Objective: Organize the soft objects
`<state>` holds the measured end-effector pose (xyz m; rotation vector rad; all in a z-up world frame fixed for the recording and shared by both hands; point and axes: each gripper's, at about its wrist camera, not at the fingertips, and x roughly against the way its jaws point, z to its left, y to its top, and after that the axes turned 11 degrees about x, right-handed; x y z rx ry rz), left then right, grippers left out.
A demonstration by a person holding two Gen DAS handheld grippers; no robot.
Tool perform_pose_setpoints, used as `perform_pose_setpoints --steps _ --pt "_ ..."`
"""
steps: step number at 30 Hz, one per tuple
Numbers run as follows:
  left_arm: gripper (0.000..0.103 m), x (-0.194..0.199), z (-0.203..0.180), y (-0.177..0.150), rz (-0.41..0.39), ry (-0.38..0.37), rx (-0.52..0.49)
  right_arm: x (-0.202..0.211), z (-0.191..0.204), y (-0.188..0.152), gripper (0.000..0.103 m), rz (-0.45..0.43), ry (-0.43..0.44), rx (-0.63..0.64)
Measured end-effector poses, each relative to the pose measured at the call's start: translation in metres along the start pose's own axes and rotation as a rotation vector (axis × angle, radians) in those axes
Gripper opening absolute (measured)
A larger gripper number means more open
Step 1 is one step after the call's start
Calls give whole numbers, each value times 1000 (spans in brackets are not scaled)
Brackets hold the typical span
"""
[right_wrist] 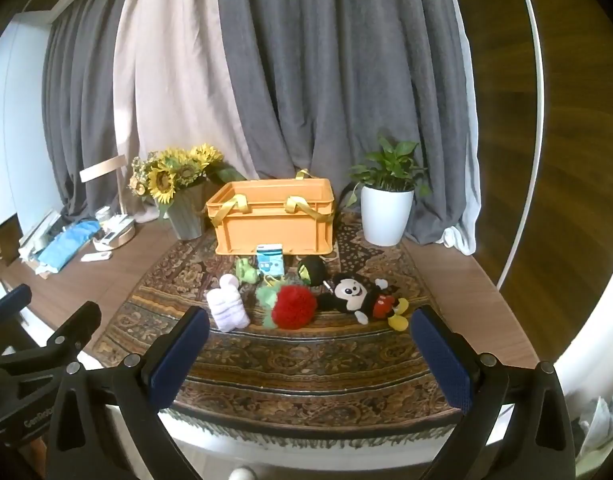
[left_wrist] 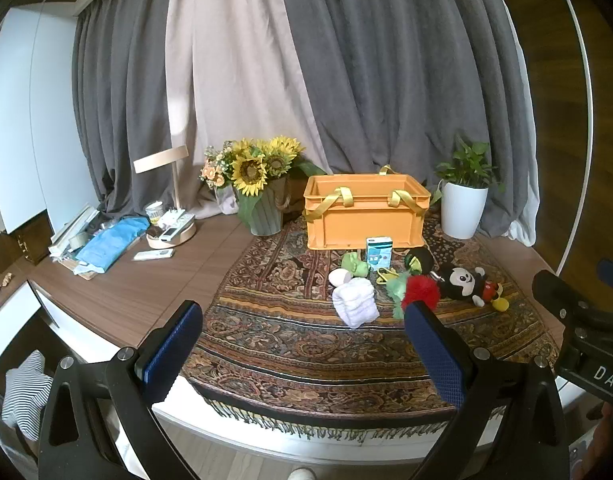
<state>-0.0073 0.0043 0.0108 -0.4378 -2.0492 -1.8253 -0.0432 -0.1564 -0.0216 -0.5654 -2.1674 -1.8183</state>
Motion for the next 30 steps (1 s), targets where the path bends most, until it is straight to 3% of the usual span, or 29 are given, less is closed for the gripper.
perform_pose_setpoints --steps 30 --pt "103 1 -3 -6 0 0 -5 0 -1 0 102 -2 2 -4"
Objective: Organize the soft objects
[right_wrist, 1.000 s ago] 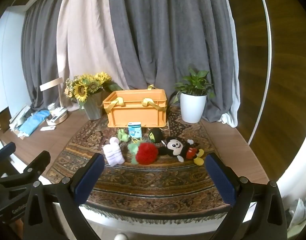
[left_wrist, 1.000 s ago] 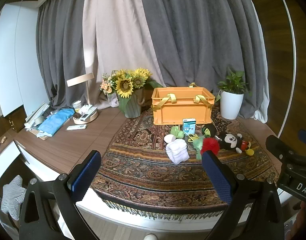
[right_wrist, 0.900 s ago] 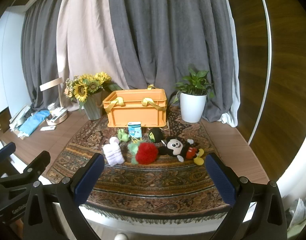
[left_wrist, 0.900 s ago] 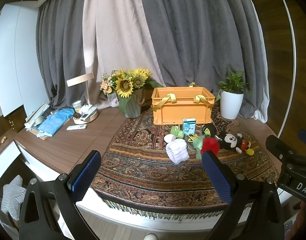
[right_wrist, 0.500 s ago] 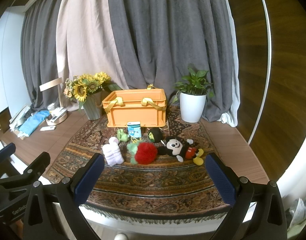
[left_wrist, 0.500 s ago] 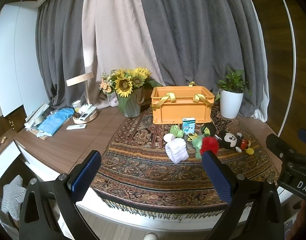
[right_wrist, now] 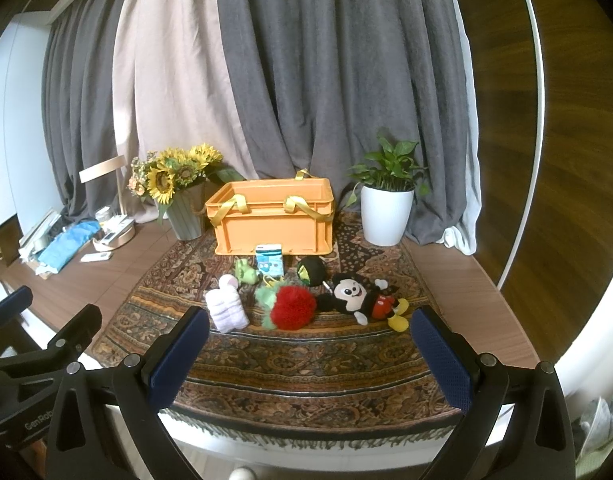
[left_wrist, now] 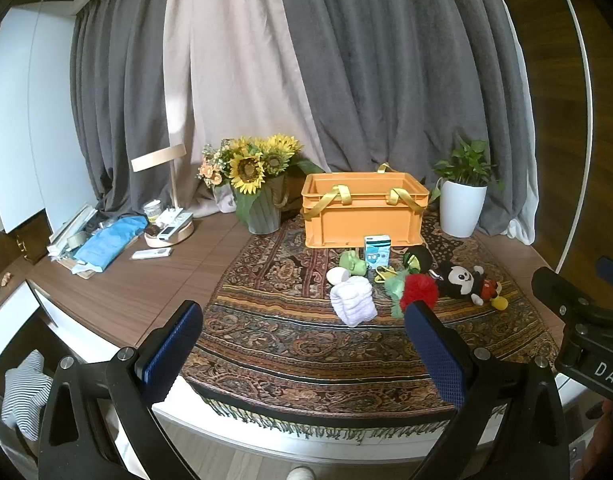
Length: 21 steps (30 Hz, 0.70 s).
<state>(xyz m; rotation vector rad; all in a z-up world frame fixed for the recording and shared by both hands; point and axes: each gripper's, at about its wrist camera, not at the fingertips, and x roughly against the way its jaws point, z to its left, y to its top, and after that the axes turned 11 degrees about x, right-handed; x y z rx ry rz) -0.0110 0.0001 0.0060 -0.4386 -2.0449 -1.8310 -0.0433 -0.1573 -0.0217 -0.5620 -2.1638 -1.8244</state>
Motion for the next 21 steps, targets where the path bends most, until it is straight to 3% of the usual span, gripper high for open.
perform_pose_setpoints --steps 21 --pt "103 -1 -1 -1 -1 2 2 0 1 1 102 -2 2 3"
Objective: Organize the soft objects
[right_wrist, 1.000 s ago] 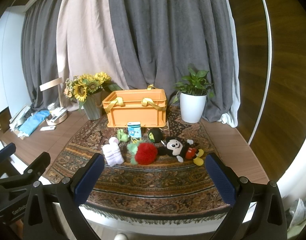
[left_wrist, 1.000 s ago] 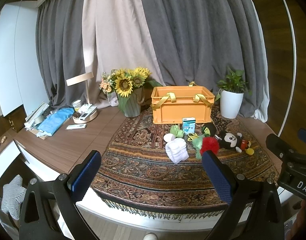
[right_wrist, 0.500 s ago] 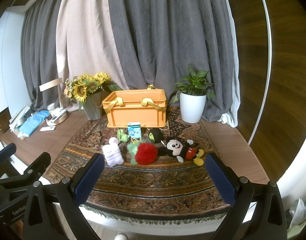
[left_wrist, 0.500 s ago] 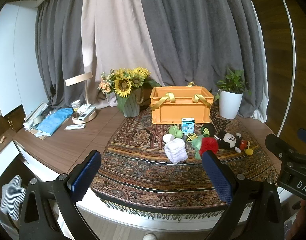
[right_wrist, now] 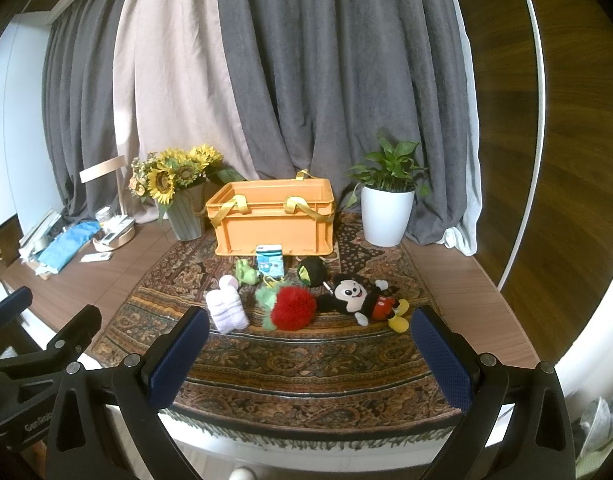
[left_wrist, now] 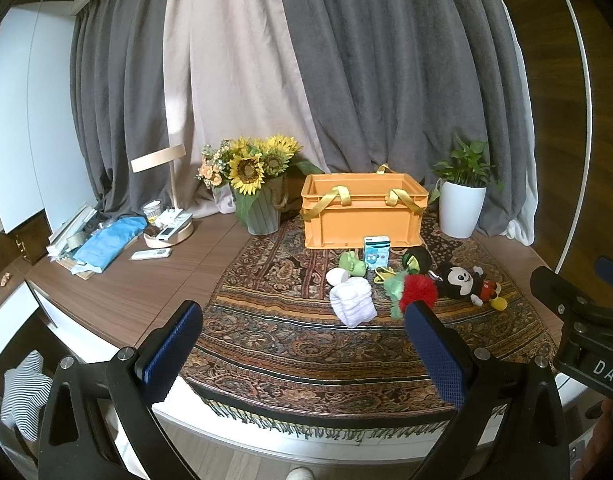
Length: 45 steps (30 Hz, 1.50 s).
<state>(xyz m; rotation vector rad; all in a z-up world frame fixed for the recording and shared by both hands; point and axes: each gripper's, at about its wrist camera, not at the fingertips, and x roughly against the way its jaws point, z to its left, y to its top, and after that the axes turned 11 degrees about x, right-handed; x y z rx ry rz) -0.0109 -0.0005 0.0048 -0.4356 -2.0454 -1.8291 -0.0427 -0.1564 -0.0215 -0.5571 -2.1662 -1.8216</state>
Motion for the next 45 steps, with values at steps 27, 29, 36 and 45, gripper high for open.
perform_pose_setpoints --steps 27,29,36,45 --pt "103 -38 3 -3 44 -40 -42 -51 10 -5 102 75 32 -13" --pt "103 -50 4 -3 58 -55 -48 -62 12 -4 102 93 33 -13" --pt "100 -92 9 1 91 -112 -73 -106 20 3 102 143 30 -33" --pt "97 -166 12 14 163 -256 -146 -168 34 12 100 223 -12 -83"
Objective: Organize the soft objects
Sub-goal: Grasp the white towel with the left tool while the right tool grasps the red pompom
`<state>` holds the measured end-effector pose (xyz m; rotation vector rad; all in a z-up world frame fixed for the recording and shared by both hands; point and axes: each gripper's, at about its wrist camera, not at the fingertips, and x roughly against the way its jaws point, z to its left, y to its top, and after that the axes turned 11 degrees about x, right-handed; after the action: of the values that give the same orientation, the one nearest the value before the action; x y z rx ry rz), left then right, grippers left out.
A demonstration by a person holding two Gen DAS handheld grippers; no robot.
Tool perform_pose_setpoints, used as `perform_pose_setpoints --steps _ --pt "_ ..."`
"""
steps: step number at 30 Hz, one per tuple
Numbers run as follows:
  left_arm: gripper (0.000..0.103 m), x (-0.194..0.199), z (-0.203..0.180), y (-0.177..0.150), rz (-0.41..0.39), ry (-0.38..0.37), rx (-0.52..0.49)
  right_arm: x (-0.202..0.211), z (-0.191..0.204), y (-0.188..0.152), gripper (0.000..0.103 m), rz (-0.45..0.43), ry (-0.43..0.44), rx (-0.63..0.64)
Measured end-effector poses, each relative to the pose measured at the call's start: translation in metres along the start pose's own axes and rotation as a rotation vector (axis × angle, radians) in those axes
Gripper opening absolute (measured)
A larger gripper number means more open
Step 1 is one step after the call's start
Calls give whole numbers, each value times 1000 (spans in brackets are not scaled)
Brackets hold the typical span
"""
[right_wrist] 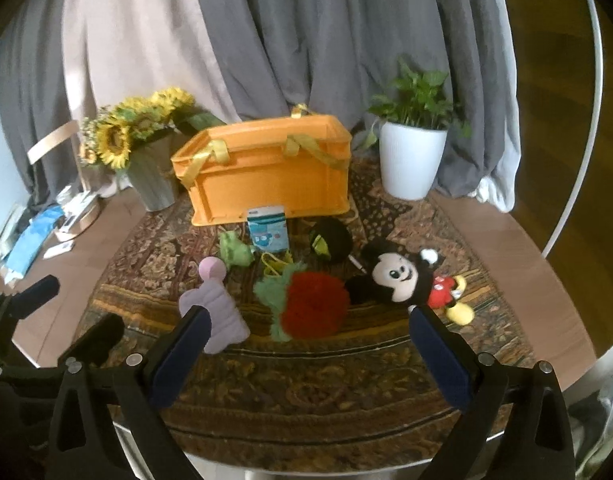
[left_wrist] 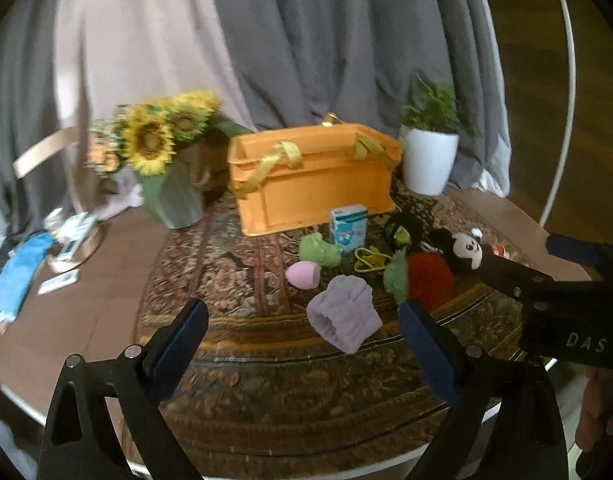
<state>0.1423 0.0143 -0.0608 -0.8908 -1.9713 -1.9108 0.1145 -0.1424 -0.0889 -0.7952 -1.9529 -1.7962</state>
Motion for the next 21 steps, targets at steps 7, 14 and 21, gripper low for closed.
perform_pose_setpoints --steps 7,14,21 --pt "95 -58 12 6 90 -124 -82 -38 4 3 98 41 -41 -69" --pt "82 -105 10 2 225 -211 -107 -76 2 4 95 103 -13 -72" --pt "77 -132 1 -6 263 -186 -125 -118 -7 -4 89 181 73 -70"
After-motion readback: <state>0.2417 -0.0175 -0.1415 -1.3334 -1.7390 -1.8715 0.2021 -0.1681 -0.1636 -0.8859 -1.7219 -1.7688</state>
